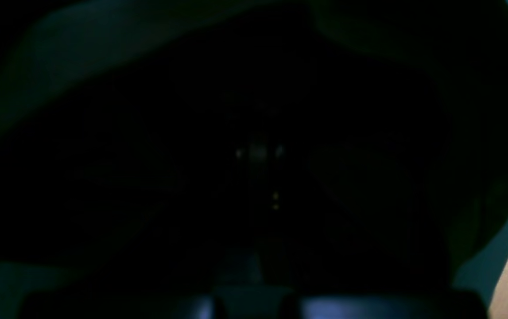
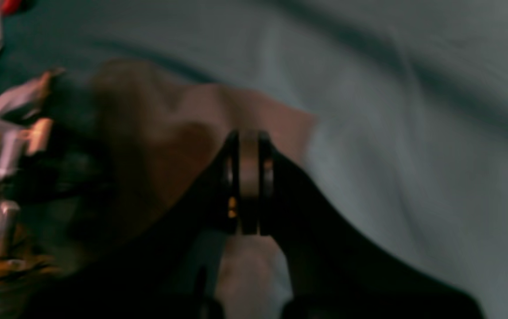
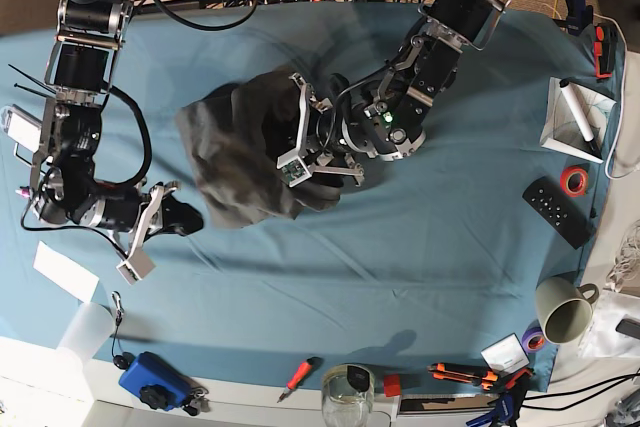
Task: Fold the T-shirt properly
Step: 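Move the left gripper onto the bundle and grasp its edge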
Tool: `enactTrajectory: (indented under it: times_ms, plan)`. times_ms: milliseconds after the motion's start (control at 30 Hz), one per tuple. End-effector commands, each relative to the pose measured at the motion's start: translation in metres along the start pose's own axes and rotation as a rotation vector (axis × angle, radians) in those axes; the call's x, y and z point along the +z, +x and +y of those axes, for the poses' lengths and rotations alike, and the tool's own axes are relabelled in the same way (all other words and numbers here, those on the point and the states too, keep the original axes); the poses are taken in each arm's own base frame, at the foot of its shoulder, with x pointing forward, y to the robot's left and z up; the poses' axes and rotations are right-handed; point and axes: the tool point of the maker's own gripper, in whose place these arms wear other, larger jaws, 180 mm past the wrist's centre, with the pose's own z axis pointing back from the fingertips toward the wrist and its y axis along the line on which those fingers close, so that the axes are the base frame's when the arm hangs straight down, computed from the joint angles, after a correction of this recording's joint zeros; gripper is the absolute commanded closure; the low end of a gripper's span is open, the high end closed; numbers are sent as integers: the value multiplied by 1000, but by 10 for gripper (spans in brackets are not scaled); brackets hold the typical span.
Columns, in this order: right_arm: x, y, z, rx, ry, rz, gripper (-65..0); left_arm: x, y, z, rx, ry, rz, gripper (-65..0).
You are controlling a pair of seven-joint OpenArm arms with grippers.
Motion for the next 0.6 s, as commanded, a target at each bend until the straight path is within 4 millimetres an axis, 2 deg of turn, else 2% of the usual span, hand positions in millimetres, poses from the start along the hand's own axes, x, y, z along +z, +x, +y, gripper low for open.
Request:
enactTrajectory:
  times_ms: [0, 133, 400, 467, 567]
  plan:
    - [8, 19, 4, 18, 22, -67, 0, 4, 1, 18, -20, 71, 31, 0]
    - [4, 1, 10, -19, 53, -53, 0, 4, -3, 18, -18, 72, 49, 0]
    - [-22, -56, 8, -191, 107, 46, 0, 4, -6, 19, -14, 74, 66, 0]
    - [-30, -71, 2, -239, 94, 72, 0, 4, -6, 19, -15, 75, 66, 0]
    - [-43, -95, -21, -264, -19, 114, 0, 4, -6, 19, -15, 74, 66, 0]
